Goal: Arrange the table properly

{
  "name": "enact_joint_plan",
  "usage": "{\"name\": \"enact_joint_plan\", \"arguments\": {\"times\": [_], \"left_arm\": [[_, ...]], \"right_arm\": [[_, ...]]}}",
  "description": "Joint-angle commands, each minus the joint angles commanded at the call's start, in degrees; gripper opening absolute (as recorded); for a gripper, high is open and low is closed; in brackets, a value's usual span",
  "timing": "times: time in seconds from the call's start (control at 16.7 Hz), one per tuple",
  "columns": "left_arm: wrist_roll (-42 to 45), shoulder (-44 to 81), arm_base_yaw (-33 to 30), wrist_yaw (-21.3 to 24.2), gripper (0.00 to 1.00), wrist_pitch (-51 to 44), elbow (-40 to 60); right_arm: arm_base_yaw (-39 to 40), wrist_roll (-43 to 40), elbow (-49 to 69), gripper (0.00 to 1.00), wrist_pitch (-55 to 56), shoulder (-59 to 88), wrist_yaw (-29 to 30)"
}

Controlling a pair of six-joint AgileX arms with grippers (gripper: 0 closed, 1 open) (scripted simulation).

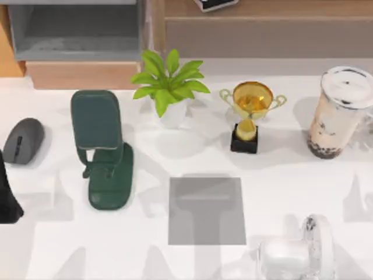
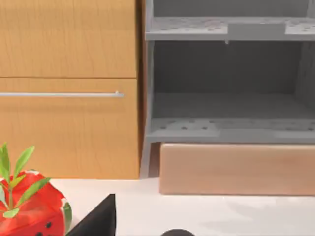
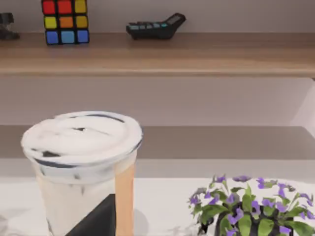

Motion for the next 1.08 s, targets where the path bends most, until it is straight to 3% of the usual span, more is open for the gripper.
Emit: {"name": "enact_joint_plan", "arguments": {"times": [0.24,0.48,1.08], "left_arm": [[0.17,1.75,0.02,0.00,1.00,-1.23,1.73],[1.11,12.58,0.17,0.02,1.00,-8.25,11.69],[5.31,67.96,0.84,0.07,1.00,-39.69,57.61]], "right_arm": [[0.00,0.00,0.00,1.00,0.00,0.00,0.00],[0.00,0.00,0.00,1.00,0.00,0.00,0.00],[0.00,0.00,0.00,1.00,0.00,0.00,0.00]]}}
